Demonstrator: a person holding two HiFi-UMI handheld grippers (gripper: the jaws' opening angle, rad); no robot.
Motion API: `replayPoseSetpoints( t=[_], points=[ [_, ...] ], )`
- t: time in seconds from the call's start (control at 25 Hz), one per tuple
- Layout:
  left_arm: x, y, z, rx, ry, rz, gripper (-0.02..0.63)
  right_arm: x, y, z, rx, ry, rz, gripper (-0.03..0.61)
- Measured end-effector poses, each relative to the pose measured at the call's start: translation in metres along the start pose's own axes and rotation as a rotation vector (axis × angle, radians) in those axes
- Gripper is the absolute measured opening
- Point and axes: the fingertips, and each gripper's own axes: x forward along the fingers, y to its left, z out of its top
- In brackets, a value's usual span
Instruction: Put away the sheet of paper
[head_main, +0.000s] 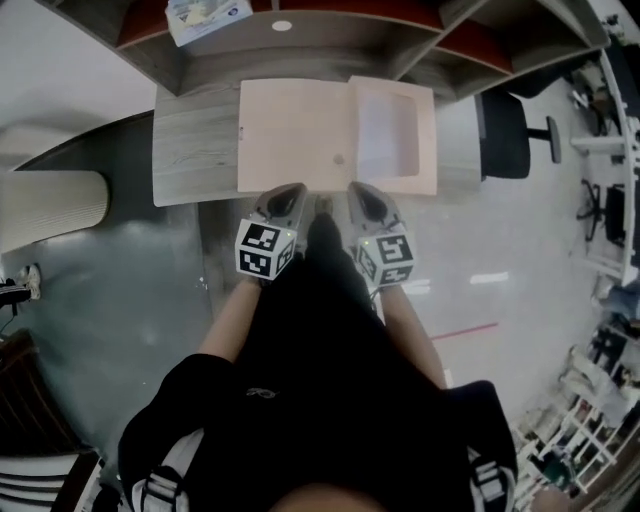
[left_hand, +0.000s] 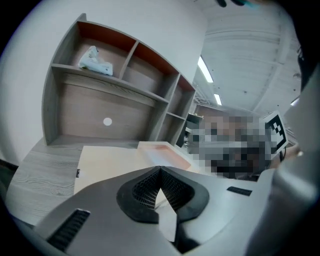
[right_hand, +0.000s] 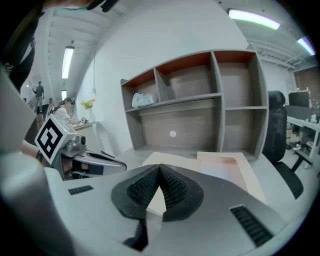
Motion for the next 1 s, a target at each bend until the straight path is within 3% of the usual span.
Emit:
replayPoseSetpoints(
  t=[0.12, 0.28, 0.52, 0.68, 1.0],
  points=[
    [-0.015, -0.026, -0.016, 0.019, 0.02, -0.062, 0.044, -0.034, 0.006, -0.014, -0.031, 0.02, -0.068, 0.017],
    [-0.034, -0.047, -0.002, 0.051, -0.039, -0.085, 0.044, -0.058, 0.009, -0.01, -0.047, 0.002, -0.099, 0.017],
    [-0.052, -0.087, 0.029, 0.312, -0.135, -0.048, 0.044, -0.082, 0.011, 0.019, -0.071, -0.113, -0.086, 0.017],
    [-0.061, -0.113, 0.044, 0.261, -0.191, -0.05, 0.044, -0.105, 0.013, 0.034, -0.11, -0.163, -0.059, 0.017],
    [-0.069, -0.177, 0.053, 0.237, -0.264, 0.085, 0.046, -0.182, -0.004, 0.05, -0.101, -0.301, -0.05, 0.017]
  ],
)
